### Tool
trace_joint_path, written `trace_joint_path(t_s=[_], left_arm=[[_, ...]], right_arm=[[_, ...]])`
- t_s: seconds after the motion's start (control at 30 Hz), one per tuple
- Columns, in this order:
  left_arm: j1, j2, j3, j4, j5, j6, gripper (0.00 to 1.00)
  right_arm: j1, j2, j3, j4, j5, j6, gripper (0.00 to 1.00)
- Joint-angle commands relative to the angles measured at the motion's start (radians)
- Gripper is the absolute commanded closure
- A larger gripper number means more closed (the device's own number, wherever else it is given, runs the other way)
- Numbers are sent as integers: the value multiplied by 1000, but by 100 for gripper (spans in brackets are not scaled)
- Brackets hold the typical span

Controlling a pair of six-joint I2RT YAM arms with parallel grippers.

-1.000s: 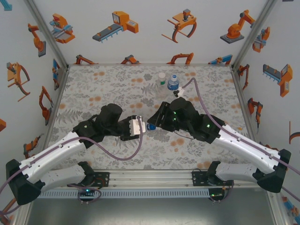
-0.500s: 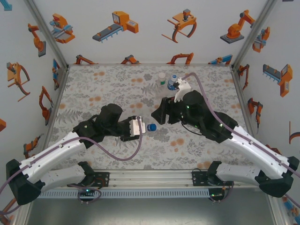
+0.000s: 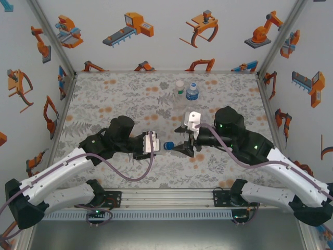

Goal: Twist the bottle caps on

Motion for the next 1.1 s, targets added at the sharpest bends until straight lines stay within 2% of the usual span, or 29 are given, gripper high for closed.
trace_joint_path(t_s=[0.0, 0.17, 0.7, 0.93, 1.07], left_arm=[[-1, -15, 29, -13, 42, -20, 100], [-1, -13, 36, -16, 53, -32, 100], [-1, 4, 52, -16, 61, -48, 100], [-1, 2, 51, -18, 55, -52, 100], [0, 7, 51, -13, 49, -56, 100]], right_arm=[[-3, -8, -38, -8, -90, -142, 42], [-3, 5, -51, 4, -56, -146, 45], [-3, 33, -81, 61, -107, -136, 54], [-3, 34, -86, 69, -98, -114, 62], [-3, 32, -100, 95, -50, -20, 70]])
